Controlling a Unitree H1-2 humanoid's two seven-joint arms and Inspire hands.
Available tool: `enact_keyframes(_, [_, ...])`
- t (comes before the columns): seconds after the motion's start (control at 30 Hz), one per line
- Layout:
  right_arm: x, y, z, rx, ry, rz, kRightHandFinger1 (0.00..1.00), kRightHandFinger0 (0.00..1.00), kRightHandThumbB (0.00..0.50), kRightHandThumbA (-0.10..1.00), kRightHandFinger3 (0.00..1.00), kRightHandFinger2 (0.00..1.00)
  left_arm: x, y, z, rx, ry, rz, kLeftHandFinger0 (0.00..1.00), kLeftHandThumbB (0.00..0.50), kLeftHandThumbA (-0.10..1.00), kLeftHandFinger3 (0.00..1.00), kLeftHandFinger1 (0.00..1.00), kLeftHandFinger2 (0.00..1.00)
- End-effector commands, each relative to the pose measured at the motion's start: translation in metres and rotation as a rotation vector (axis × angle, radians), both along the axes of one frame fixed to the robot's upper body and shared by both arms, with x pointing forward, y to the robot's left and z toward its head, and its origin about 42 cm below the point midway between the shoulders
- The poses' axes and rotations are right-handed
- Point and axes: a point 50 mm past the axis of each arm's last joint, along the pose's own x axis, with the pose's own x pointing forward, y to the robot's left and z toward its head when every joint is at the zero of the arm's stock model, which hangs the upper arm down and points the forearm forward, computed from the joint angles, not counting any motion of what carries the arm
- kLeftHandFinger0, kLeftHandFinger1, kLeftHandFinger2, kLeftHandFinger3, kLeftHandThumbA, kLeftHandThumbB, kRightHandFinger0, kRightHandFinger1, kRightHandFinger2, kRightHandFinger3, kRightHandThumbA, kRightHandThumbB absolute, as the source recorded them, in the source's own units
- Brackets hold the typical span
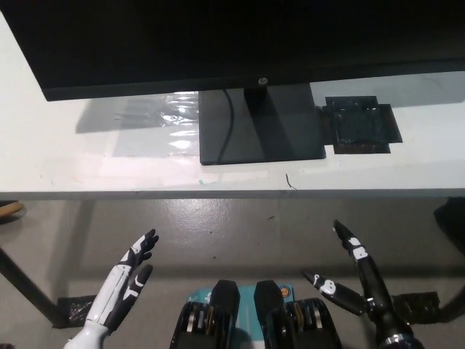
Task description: The monitor is placed at the center of the table and the robot uses both its hand to grab the left and right sides of the monitor to tilt the angle of the monitor downwards
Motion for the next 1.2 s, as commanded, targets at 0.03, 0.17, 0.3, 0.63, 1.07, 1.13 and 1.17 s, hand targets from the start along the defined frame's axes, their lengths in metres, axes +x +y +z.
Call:
enact_keyframes(0.03, [0.0097,-0.0010,0.0145,0.026,-0.123,-0.047,1.00,1.00,0.430,0.96,1.00,1.00,0.0065,0.0046,0.0112,0.025,-0.087,0.014,1.00,0.263,0.98,1.00,1.00,1.00])
enact_keyframes(0.17, [0.0122,-0.0014,0.0144,0.024,-0.123,-0.049,1.00,1.00,0.416,0.95,1.00,1.00,0.0088,0.0049,0.0111,0.017,-0.084,0.015,1.00,0.273,1.00,1.00,1.00,1.00])
enact_keyframes(0.3, [0.0132,-0.0022,0.0136,0.031,-0.117,-0.052,1.00,1.00,0.425,0.95,1.00,1.00,0.0089,0.0044,0.0103,0.008,-0.079,0.012,1.00,0.285,1.00,1.00,1.00,1.00])
enact_keyframes(0.63, [0.0137,-0.0008,0.0139,0.039,-0.112,-0.036,1.00,1.00,0.400,0.91,1.00,1.00,0.0095,0.0039,0.0104,-0.006,-0.074,0.007,1.00,0.291,1.00,1.00,1.00,1.00])
enact_keyframes(1.07, [0.0154,-0.0007,0.0157,0.041,-0.114,-0.023,1.00,1.00,0.401,0.90,1.00,1.00,0.0085,0.0026,0.0100,0.007,-0.079,0.012,1.00,0.290,1.00,1.00,1.00,1.00])
enact_keyframes(1.13, [0.0154,-0.0007,0.0155,0.038,-0.115,-0.025,1.00,1.00,0.406,0.89,1.00,1.00,0.0082,0.0026,0.0096,0.009,-0.078,0.012,1.00,0.284,1.00,1.00,1.00,1.00])
enact_keyframes(1.17, [0.0151,-0.0008,0.0155,0.035,-0.116,-0.024,1.00,1.00,0.408,0.90,1.00,1.00,0.0081,0.0028,0.0095,0.010,-0.077,0.010,1.00,0.284,1.00,1.00,1.00,1.00])
